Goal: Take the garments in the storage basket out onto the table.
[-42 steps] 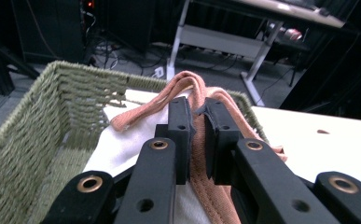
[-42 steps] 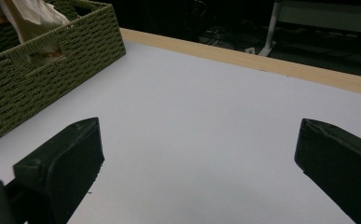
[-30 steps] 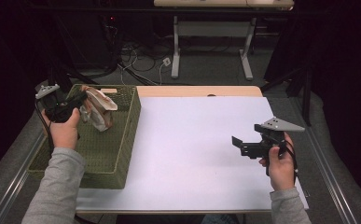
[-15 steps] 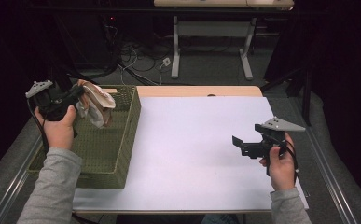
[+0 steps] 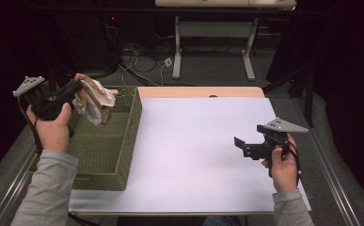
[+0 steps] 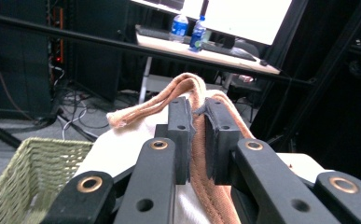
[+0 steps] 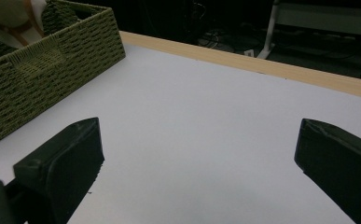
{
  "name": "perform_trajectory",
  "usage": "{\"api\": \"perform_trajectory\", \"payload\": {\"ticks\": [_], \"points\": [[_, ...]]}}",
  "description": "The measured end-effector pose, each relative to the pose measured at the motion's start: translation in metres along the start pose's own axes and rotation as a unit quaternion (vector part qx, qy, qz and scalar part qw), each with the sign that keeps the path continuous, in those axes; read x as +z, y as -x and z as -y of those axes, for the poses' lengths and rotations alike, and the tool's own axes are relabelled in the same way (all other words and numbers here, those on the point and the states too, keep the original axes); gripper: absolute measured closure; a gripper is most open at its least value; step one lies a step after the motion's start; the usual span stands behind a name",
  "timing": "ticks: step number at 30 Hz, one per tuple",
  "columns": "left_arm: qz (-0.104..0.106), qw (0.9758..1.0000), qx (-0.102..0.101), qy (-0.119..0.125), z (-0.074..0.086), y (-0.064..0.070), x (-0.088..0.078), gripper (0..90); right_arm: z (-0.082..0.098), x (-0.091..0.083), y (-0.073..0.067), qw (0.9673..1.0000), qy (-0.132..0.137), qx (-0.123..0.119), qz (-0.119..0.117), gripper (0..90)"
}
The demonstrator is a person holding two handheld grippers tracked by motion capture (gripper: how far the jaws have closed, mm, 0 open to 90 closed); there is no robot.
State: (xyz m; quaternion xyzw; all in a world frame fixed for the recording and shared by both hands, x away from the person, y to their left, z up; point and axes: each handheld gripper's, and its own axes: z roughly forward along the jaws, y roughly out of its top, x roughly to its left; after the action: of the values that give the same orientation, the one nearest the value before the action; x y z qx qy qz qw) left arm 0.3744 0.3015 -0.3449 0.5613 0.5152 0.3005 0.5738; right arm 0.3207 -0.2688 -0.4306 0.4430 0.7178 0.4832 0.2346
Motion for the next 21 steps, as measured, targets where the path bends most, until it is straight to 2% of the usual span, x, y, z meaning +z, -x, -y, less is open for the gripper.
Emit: {"api": "perform_trajectory", "payload": {"ticks": [11, 21], "points": [[0.036, 0.9993, 0.009, 0.005, -0.008, 0.023, -0.005, 82.2, -0.001, -0.001, -0.001, 1.0, -0.002, -0.002, 0.0, 0.7], [0.073, 0.9971, 0.019, 0.007, -0.008, 0.046, -0.003, 82.2, 0.0, 0.002, -0.001, 1.0, -0.002, -0.004, -0.002, 0.8]]}}
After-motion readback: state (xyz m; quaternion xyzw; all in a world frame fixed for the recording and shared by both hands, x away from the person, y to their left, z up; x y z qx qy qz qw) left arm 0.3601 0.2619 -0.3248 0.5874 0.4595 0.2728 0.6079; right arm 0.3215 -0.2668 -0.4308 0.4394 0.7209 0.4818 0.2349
